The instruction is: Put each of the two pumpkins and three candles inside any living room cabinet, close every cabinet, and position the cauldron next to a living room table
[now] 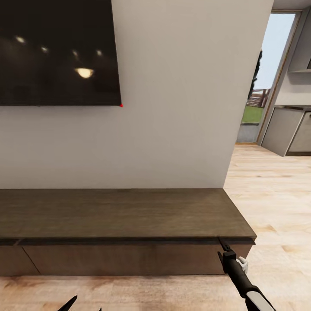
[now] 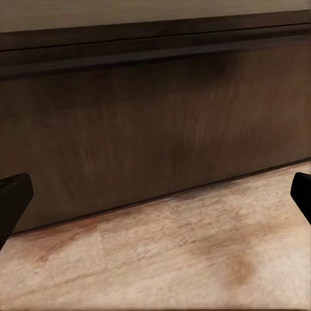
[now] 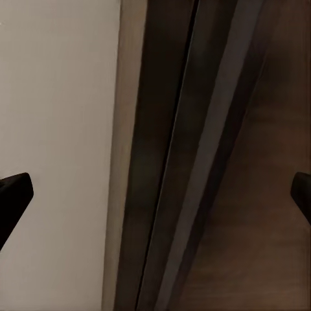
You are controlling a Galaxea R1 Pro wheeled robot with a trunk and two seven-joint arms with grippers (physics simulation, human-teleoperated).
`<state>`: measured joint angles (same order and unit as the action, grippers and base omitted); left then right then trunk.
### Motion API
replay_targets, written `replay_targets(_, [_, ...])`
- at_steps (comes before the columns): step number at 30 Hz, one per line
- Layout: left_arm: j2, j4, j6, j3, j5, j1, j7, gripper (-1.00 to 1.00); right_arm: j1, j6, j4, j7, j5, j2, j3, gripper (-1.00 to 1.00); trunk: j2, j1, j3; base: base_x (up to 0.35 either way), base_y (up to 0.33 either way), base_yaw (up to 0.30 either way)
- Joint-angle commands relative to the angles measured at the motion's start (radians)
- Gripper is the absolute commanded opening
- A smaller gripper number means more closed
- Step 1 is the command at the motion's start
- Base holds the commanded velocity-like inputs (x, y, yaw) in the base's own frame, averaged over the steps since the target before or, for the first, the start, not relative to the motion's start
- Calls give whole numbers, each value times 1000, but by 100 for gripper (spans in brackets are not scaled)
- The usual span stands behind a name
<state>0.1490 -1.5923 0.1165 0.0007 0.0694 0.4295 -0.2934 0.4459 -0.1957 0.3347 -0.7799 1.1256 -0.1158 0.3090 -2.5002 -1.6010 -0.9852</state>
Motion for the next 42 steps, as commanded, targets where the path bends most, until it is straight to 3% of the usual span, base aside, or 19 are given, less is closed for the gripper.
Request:
replay_targets(1, [1,0,0,0,7,0,-4,100,0,-10,0,-3,10,0,1,100,0,0,-1,0,0,0])
replay_targets(12, [1,0,1,1,7,0,-4,100,0,-14,-4,-78,0,-5,-4,100,-1,-2,-20,0,0,0])
replay_targets(32, [1,0,2,1,7,0,-4,100,0,-14,-5,-88,-1,-5,-5,100,-3,-6,-51,0,0,0])
replay_targets(42, [1,0,2,1,7,0,-6,100,0,-14,-5,-88,-2,-5,-5,100,-3,-6,-51,0,0,0])
